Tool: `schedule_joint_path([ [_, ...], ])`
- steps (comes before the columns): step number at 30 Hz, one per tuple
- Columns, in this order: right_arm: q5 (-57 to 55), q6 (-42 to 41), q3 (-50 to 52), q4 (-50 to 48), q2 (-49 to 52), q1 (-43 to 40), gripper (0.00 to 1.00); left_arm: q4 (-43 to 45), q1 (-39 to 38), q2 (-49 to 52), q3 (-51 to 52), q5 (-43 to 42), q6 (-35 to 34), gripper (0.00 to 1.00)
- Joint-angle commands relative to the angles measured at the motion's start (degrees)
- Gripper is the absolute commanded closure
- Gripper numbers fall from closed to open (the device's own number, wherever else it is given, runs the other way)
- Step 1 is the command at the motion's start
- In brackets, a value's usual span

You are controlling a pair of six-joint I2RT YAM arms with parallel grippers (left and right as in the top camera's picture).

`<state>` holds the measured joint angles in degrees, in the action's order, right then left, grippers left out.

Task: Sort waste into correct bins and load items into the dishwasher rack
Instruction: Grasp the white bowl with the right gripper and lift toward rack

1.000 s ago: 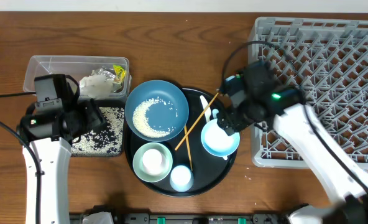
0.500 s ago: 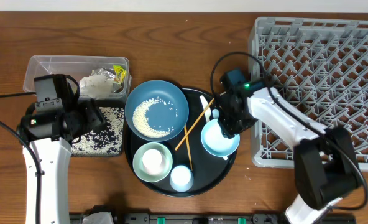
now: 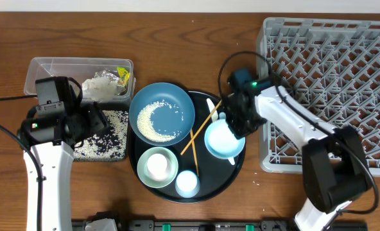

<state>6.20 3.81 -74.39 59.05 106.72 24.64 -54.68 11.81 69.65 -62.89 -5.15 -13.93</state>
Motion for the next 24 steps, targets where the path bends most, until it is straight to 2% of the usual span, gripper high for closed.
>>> schedule_joint_path([
  [1, -2.9, -1.5, -6.0, 0.7, -5.7, -2.3, 0.99, -0.2, 0.2, 0.0, -0.3, 0.7, -0.3, 0.30],
  [8, -16.7, -1.6, -14.0, -3.1, -14.3, -7.0, 0.99, -0.2, 0.2, 0.0, -0.3, 0.7, -0.6, 0.30],
  [13, -30.6, -1.5, -14.1, -13.1, -16.3, -13.8, 0.99, -0.2, 0.2, 0.0, -0.3, 0.7, -1.2, 0.30],
  [19, -42.0, 0.9, -14.1, -28.1, -13.8, -23.6, 0.99, -0.2, 0.2, 0.0, -0.3, 0.7, -1.2, 0.30],
  [24, -49.4, 7.3, -14.1, -40.4, -10.1, -30.3, 0.99, -0.2, 0.2, 0.0, -0.3, 0.7, -1.2, 0.30],
])
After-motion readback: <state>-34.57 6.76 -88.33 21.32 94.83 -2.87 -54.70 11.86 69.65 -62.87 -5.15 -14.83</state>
